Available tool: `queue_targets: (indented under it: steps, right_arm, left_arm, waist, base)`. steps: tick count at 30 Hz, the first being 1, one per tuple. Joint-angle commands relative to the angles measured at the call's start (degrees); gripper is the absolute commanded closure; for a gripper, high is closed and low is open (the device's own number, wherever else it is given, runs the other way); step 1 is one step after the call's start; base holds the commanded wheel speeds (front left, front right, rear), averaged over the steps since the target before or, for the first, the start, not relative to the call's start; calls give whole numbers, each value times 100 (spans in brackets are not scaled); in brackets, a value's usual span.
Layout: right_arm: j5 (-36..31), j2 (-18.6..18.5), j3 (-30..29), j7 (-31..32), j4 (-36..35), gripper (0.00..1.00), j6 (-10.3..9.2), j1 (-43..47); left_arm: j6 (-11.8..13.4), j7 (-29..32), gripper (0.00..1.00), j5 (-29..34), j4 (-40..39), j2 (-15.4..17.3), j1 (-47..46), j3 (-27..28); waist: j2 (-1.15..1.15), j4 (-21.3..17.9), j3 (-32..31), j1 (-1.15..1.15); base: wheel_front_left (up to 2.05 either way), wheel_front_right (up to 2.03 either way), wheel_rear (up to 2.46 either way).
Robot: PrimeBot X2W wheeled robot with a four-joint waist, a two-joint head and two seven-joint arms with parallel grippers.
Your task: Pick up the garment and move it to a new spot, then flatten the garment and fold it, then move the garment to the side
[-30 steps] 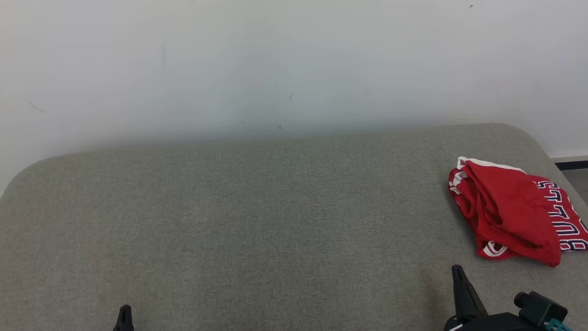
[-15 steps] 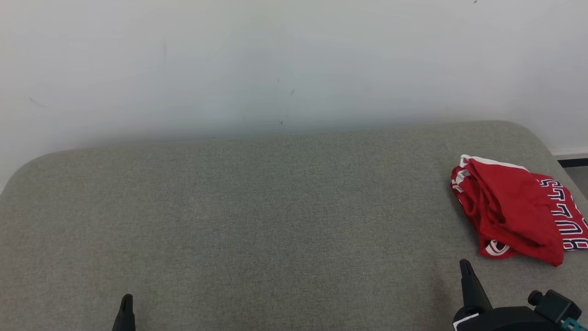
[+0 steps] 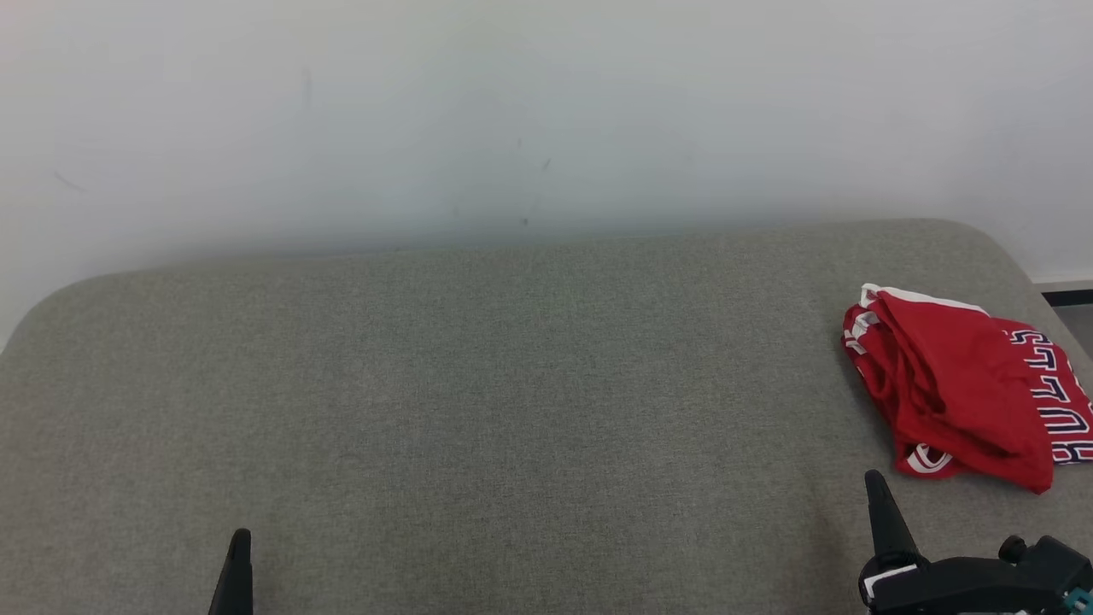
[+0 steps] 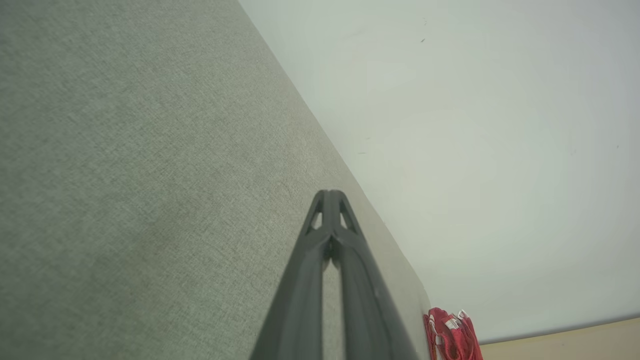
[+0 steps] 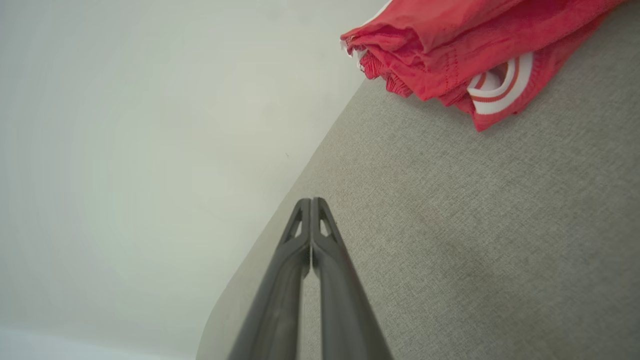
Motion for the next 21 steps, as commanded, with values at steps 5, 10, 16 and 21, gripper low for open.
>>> queue_targets:
  steps: [5, 10, 16, 21]
  right_arm:
    - [462, 3, -85, 107, -113, 100, 3, -144]
    - [756, 5, -131, 185, -138, 100, 3, -163]
    - [1092, 9, -185, 271, -169, 100, 3, -179]
    - [1359, 11, -227, 347, -192, 100, 3, -191]
  left_arm:
    - [-47, 122, 100, -431, -24, 36, -213, 16]
    - [-48, 198, 100, -733, -8, 38, -282, 17]
    - [-63, 287, 100, -1064, 14, 40, -343, 20]
    - [-77, 360, 100, -1320, 30, 41, -401, 22]
  waist:
    - [0, 11, 28, -1]
    - [0, 20, 51, -1]
    - [0, 30, 79, -1]
    - [0, 39, 102, -1]
  base:
    - [0, 0, 0]
    - [0, 0, 0]
    - [0, 0, 0]
    - [0, 0, 0]
